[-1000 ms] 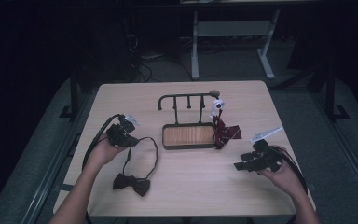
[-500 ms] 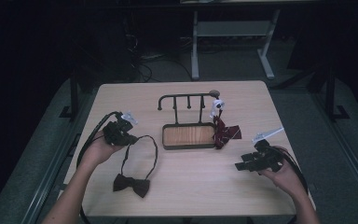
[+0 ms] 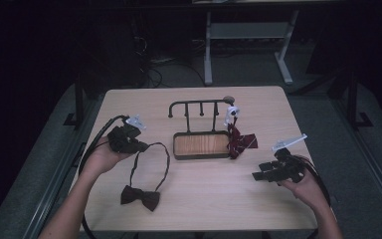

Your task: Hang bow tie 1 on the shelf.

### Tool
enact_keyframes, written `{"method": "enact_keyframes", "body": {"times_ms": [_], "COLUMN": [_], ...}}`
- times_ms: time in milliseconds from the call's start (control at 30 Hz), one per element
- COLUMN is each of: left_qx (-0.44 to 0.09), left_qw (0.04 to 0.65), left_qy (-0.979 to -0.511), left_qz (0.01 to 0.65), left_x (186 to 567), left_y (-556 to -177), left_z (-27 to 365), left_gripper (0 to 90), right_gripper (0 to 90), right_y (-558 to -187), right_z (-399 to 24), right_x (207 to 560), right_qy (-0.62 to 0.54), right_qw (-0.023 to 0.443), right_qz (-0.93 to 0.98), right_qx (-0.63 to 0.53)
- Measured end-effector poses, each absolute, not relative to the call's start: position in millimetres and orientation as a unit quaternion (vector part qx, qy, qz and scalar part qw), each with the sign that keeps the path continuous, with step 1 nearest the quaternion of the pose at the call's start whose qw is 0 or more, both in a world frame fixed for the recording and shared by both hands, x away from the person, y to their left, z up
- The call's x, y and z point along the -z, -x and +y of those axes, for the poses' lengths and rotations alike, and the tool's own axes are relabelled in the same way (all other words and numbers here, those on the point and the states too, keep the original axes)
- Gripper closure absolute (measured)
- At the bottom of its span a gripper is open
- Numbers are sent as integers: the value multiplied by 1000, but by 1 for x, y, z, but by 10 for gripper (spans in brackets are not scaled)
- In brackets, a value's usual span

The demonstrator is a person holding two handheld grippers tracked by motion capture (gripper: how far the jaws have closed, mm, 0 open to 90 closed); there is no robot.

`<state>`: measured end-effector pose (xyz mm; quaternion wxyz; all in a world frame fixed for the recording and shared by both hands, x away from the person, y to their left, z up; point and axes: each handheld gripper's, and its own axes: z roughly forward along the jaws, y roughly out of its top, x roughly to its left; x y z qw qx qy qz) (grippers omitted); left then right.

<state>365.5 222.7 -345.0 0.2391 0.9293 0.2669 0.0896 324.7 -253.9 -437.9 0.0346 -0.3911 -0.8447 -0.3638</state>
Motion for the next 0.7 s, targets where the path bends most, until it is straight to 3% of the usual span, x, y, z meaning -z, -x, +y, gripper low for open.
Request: {"method": "enact_keyframes", "body": {"times_ms": [700], "left_qx": [-85], "left_qw": [235], "left_qy": [-939], "left_qz": [236], "left_x": [321], "left_y": [-359], "left_z": [210], "left_gripper": [899], "right_gripper": [424], "right_y": [-325], "right_z": [-260], "right_x": [439], "right_qy": [391], "right_qw": [37], "right_qz": [-843], "right_qx": [367]}}
